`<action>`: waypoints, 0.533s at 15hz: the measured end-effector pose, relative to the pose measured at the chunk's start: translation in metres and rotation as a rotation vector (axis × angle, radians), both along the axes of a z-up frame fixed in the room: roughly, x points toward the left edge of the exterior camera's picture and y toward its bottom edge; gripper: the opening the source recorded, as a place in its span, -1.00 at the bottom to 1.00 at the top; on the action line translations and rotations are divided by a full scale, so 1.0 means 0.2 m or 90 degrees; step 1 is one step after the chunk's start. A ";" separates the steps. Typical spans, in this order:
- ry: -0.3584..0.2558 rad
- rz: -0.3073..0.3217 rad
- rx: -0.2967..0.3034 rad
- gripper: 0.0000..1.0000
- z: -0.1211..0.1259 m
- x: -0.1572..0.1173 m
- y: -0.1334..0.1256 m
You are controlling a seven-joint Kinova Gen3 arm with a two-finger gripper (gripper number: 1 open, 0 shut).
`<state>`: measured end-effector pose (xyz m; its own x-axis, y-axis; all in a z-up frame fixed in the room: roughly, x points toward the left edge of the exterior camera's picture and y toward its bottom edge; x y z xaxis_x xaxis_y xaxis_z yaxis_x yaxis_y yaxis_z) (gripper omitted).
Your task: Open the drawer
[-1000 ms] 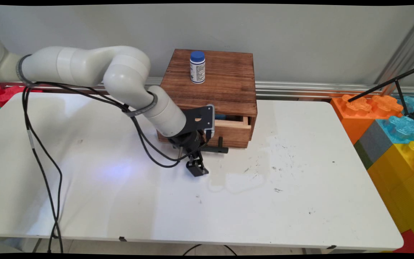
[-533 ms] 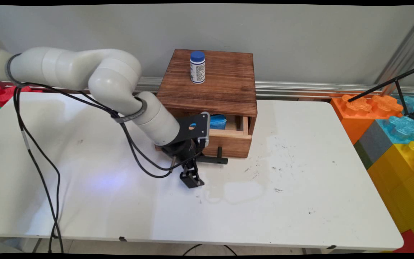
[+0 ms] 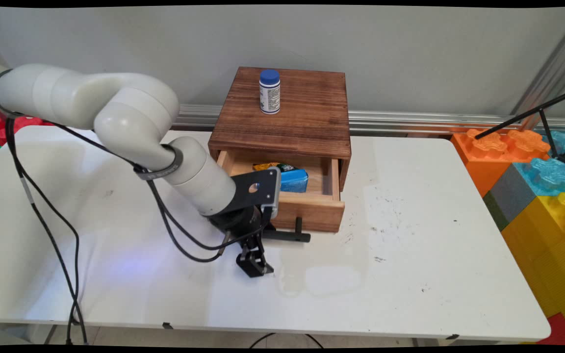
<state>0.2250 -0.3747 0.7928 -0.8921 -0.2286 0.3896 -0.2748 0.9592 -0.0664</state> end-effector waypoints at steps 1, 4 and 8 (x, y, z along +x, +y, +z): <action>0.001 -0.002 0.002 1.00 0.00 0.00 0.03; 0.004 -0.010 0.005 1.00 0.01 -0.02 0.11; 0.004 -0.025 0.008 1.00 0.01 -0.03 0.21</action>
